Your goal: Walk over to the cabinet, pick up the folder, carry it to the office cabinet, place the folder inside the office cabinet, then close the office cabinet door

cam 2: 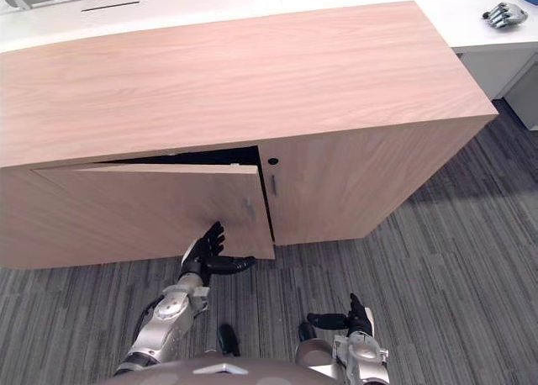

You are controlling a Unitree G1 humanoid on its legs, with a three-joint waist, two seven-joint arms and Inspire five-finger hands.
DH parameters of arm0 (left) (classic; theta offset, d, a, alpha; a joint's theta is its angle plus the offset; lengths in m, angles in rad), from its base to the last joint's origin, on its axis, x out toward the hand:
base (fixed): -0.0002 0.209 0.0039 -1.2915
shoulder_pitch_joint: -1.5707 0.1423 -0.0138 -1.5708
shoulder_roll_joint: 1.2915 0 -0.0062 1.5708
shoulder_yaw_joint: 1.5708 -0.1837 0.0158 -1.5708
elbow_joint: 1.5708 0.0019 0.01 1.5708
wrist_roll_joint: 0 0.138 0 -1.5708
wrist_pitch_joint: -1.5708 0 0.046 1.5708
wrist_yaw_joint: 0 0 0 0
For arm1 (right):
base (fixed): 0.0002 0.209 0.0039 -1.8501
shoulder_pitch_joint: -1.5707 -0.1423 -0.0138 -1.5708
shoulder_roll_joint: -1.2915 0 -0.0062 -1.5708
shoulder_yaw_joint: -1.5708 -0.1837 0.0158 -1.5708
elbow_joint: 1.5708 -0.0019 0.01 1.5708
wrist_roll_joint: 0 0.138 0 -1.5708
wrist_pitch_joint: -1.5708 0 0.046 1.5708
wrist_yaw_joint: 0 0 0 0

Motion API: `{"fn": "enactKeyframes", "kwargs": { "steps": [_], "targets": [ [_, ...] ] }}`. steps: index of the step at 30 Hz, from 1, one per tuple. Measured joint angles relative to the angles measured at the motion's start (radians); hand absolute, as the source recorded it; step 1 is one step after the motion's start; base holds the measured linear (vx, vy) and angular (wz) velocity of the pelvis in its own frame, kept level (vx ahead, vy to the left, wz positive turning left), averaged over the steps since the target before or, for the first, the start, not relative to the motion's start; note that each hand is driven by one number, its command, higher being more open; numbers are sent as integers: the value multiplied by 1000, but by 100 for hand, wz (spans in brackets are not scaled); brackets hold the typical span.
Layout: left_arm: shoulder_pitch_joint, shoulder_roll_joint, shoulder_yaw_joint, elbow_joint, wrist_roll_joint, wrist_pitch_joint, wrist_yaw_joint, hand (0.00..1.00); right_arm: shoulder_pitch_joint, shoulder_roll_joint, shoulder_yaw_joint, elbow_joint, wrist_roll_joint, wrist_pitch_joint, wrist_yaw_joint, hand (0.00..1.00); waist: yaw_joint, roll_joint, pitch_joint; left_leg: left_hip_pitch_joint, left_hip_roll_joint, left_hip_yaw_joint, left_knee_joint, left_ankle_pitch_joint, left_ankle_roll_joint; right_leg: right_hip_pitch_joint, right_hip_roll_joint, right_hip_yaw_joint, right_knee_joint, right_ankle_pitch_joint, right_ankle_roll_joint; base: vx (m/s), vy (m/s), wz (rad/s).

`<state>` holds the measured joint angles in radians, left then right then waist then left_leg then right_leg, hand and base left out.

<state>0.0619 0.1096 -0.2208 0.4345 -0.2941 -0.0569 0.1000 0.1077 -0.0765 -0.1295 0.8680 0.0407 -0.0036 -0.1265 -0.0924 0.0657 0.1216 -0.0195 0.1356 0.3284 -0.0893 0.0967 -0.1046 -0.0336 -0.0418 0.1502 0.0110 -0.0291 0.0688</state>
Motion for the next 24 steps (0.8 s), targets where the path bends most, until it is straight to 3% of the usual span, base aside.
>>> {"fn": "enactKeyframes", "kwargs": {
  "steps": [17,24],
  "targets": [
    [71,3,33,86,33,-9,-45,100,-21,7,-6,70,4,2,-8,100,12,-25,-26,7,-2,-1,0,5,6,23,-4,-10,-36,22,6,-13,4,-1],
    [78,3,149,355,116,-4,-64,100,-27,6,-7,111,41,2,-7,100,29,-36,-34,30,-2,-13,-5,5,7,52,-6,-23,-39,20,7,-38,6,5]
  ]
}}
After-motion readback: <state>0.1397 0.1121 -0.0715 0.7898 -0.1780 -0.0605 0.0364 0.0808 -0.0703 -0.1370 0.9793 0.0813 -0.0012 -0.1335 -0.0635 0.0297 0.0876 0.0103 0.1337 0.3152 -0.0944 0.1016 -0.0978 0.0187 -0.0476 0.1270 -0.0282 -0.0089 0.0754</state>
